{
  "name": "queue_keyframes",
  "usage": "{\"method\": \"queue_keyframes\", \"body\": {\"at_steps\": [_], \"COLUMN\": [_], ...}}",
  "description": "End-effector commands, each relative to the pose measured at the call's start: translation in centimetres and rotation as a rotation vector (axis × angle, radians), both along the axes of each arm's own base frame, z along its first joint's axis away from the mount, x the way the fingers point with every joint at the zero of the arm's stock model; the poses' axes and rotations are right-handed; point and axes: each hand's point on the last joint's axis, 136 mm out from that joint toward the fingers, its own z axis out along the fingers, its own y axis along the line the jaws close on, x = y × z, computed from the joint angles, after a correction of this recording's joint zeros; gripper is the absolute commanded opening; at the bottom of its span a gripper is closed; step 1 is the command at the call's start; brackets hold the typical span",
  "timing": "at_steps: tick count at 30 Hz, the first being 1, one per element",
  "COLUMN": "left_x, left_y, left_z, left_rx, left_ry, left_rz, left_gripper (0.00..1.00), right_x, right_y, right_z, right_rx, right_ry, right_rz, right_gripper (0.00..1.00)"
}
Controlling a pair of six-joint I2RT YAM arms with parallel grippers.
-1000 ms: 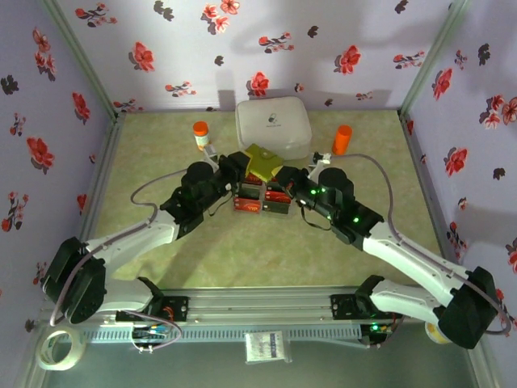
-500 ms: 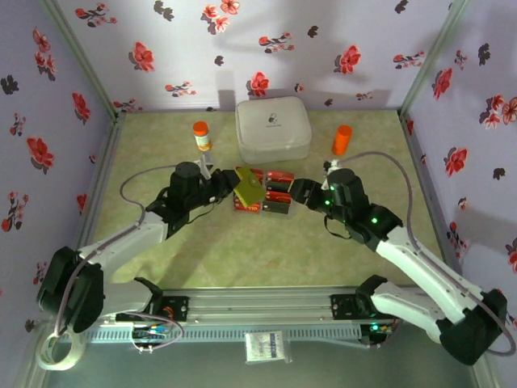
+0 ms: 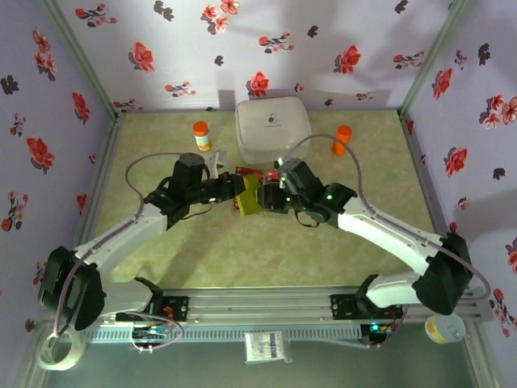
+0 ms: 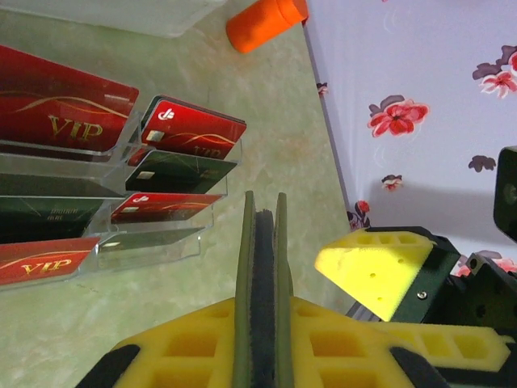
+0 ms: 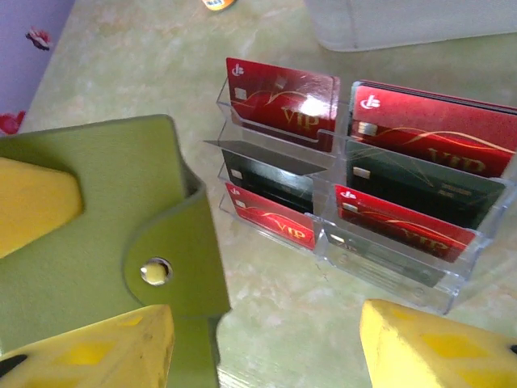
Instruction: Put the credit cards into the card holder
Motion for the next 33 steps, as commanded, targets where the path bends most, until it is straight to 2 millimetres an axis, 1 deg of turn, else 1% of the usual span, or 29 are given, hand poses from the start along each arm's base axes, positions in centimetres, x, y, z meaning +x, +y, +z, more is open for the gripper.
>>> {"method": "queue_keyframes", "body": {"at_steps": [1,4,6,8,9,11,12,14,15,17,18,22,24,26,29,33], "left_x": [0.1,0.1,0.2,0.2,0.2,0.1,0.0,-0.2,-0.3,-0.6,-0.7,-1.1,-1.3,-1.4,-1.4,-1.3], "left_y": [-0.7,-0.7,-0.8,-0.9,-0.9,-0.9,-1.0,-0.9,-0.9,-0.8,-0.7,-0.4,-0.2,-0.1,0.2,0.5], "left_z": [0.9,0.9,1.1,1.3,1.4,1.6,1.7,1.9,1.9,2.1,2.2,2.4,2.5,2.7,2.6,2.4], "left_rx": [-0.042,-0.049,-0.060,-0.071,-0.077,-0.087,-0.090,-0.098,-0.101,-0.111,-0.116,-0.145,-0.159,-0.173,-0.186,-0.194], "left_ry": [-0.009,-0.005,-0.004,-0.004,-0.002,-0.003,-0.001,-0.002,0.000,-0.001,0.000,0.012,0.015,0.017,0.021,0.015], "left_rz": [-0.023,-0.022,-0.017,-0.015,-0.013,-0.014,-0.015,-0.015,-0.014,-0.012,-0.011,0.002,0.008,0.020,0.041,0.064], "left_gripper": [0.00,0.00,0.00,0.00,0.00,0.00,0.00,0.00,0.00,0.00,0.00,0.00,0.00,0.00,0.00,0.00], "right_x": [0.9,1.1,1.5,2.1,2.3,2.6,2.7,2.7,2.7,2.7,2.6,2.5,2.4,2.2,1.7,0.3], "right_y": [1.4,2.2,2.4,2.2,1.9,1.1,0.9,0.4,0.2,-0.7,-1.1,-4.1,-5.3,-6.4,-7.5,-7.8], "right_z": [1.6,1.0,0.3,-0.6,-1.2,-2.6,-3.0,-3.8,-4.1,-5.1,-5.5,-8.1,-8.9,-9.1,-8.7,-6.4], "right_rx": [0.017,0.013,-0.003,-0.030,-0.056,-0.105,-0.111,-0.117,-0.120,-0.146,-0.162,-0.215,-0.199,-0.178,-0.148,-0.067], "right_ry": [-0.062,-0.054,-0.052,-0.057,-0.057,-0.052,-0.053,-0.054,-0.055,-0.046,-0.041,0.003,0.029,0.048,0.070,0.075], "right_rz": [0.009,0.012,-0.002,-0.029,-0.044,-0.082,-0.095,-0.115,-0.125,-0.157,-0.171,-0.259,-0.291,-0.314,-0.322,-0.284], "right_gripper": [0.63,0.63,0.62,0.59,0.55,0.42,0.37,0.24,0.19,0.05,0.00,0.00,0.00,0.00,0.00,0.00]}}
